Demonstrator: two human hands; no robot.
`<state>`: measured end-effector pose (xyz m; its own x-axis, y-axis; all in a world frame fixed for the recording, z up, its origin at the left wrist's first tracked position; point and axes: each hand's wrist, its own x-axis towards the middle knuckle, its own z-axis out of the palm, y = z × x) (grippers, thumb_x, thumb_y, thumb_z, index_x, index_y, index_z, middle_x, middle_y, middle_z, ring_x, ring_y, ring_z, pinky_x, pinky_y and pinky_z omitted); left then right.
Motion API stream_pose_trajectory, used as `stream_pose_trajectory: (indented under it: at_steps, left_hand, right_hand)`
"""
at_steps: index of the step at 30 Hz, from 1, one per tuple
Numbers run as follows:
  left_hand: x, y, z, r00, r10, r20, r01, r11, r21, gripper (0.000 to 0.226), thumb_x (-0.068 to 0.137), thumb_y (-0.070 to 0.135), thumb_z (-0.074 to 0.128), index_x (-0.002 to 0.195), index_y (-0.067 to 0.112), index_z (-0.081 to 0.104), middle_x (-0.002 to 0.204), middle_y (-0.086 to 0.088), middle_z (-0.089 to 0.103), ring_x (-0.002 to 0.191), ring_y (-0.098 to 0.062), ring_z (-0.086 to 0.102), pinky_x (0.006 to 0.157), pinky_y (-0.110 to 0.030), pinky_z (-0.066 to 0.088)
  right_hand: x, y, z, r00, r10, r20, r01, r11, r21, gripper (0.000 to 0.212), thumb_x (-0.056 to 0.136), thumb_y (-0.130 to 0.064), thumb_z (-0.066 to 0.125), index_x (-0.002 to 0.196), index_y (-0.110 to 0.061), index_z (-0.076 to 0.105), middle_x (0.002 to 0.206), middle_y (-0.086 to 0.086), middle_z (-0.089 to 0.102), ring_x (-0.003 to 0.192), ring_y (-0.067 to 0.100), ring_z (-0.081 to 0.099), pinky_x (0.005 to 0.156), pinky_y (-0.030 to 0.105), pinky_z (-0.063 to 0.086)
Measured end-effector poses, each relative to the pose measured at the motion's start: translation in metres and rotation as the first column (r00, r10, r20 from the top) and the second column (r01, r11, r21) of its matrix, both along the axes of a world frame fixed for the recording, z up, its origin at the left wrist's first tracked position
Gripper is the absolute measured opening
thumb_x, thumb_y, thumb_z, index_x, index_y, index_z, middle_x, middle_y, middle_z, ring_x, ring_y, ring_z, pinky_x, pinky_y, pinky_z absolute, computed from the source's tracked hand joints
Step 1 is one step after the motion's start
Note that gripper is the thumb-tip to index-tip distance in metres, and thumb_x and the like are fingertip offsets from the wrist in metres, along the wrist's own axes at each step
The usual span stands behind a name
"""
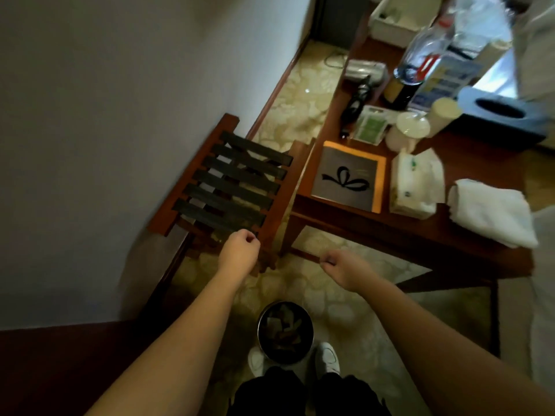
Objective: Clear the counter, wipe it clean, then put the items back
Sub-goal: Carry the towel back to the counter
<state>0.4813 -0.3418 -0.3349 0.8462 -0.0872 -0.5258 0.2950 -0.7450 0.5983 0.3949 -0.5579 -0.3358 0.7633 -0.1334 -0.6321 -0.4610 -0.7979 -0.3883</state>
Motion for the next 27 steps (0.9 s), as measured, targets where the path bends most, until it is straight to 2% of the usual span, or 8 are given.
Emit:
stream_pose_trajectory:
  at_steps: [3,6,10,13,15,18,23,27]
  left_hand:
    - [-0.010,-0.022,0.020,0.995,-0.060,0.082,0.064,0.997,-0.050,0.019,0.098,0.027,0.051,0.114,0.023,0.060,0.111,0.003,0.059,0.078,-0.006,0.059,0.057,-0.020,0.046]
    - [-0.022,-0.049,0.036,0.983,-0.132,0.124,0.141,0.988,-0.064,0.016,0.097,0.031,0.051,0.111,0.029,0.059,0.104,0.007,0.060,0.081,-0.010,0.063,0.069,-0.031,0.057]
    - [-0.037,-0.095,0.055,0.954,-0.245,0.172,0.261,0.963,-0.073,0.016,0.097,0.032,0.051,0.110,0.028,0.060,0.097,0.009,0.061,0.078,-0.009,0.062,0.065,-0.028,0.053]
    - [-0.051,-0.138,0.069,0.921,-0.344,0.184,0.362,0.929,-0.072,0.017,0.098,0.030,0.051,0.111,0.028,0.060,0.092,0.014,0.059,0.077,-0.003,0.058,0.064,-0.025,0.051]
    - [-0.060,-0.169,0.076,0.899,-0.393,0.192,0.417,0.904,-0.099,0.017,0.097,0.030,0.052,0.112,0.028,0.061,0.092,0.014,0.060,0.079,-0.002,0.058,0.066,-0.025,0.051]
    - [-0.071,-0.221,0.089,0.879,-0.440,0.182,0.468,0.869,-0.161,0.013,0.097,0.029,0.053,0.107,0.029,0.060,0.094,0.012,0.061,0.081,-0.006,0.059,0.070,-0.028,0.053]
    - [-0.082,-0.315,0.096,0.859,-0.482,0.171,0.509,0.840,-0.188,0.008,0.097,0.027,0.052,0.102,0.029,0.058,0.095,0.011,0.059,0.083,-0.004,0.056,0.070,-0.026,0.050]
    - [-0.076,-0.386,0.085,0.865,-0.487,0.124,0.502,0.846,-0.178,0.015,0.097,0.027,0.052,0.110,0.025,0.060,0.098,0.008,0.058,0.081,-0.004,0.054,0.063,-0.020,0.044]
  right_hand:
    - [-0.019,-0.016,0.027,0.996,-0.046,0.077,0.048,0.998,-0.028,0.015,0.095,-0.034,0.051,0.108,-0.034,0.059,0.098,-0.009,0.063,0.084,0.006,0.060,0.076,0.025,0.053]
    - [-0.041,-0.040,0.051,0.984,-0.124,0.128,0.127,0.992,-0.017,0.022,0.097,-0.032,0.051,0.117,-0.028,0.059,0.106,-0.009,0.062,0.092,0.006,0.059,0.077,0.022,0.049]
    - [-0.072,-0.084,0.067,0.953,-0.237,0.188,0.245,0.969,-0.024,0.032,0.096,-0.035,0.052,0.126,-0.025,0.055,0.097,-0.018,0.055,0.083,0.000,0.057,0.067,0.017,0.050]
    - [-0.094,-0.122,0.075,0.925,-0.308,0.224,0.329,0.942,-0.061,0.036,0.094,-0.036,0.054,0.129,-0.025,0.052,0.107,-0.013,0.060,0.090,0.004,0.059,0.078,0.025,0.054]
    - [-0.106,-0.151,0.079,0.897,-0.363,0.253,0.393,0.916,-0.078,0.037,0.094,-0.034,0.055,0.130,-0.024,0.052,0.116,-0.007,0.063,0.098,0.008,0.060,0.083,0.025,0.052]
    - [-0.117,-0.198,0.080,0.852,-0.439,0.284,0.474,0.878,-0.065,0.035,0.095,-0.030,0.054,0.129,-0.021,0.052,0.117,-0.003,0.063,0.102,0.011,0.059,0.086,0.026,0.049]
    - [-0.118,-0.275,0.075,0.769,-0.551,0.325,0.579,0.815,0.014,0.029,0.098,-0.027,0.050,0.125,-0.017,0.055,0.103,-0.002,0.062,0.088,0.010,0.060,0.076,0.024,0.052]
    - [-0.108,-0.332,0.057,0.666,-0.652,0.362,0.673,0.735,0.083,0.038,0.098,-0.027,0.050,0.135,-0.019,0.047,0.125,0.003,0.056,0.098,0.012,0.055,0.077,0.026,0.052]
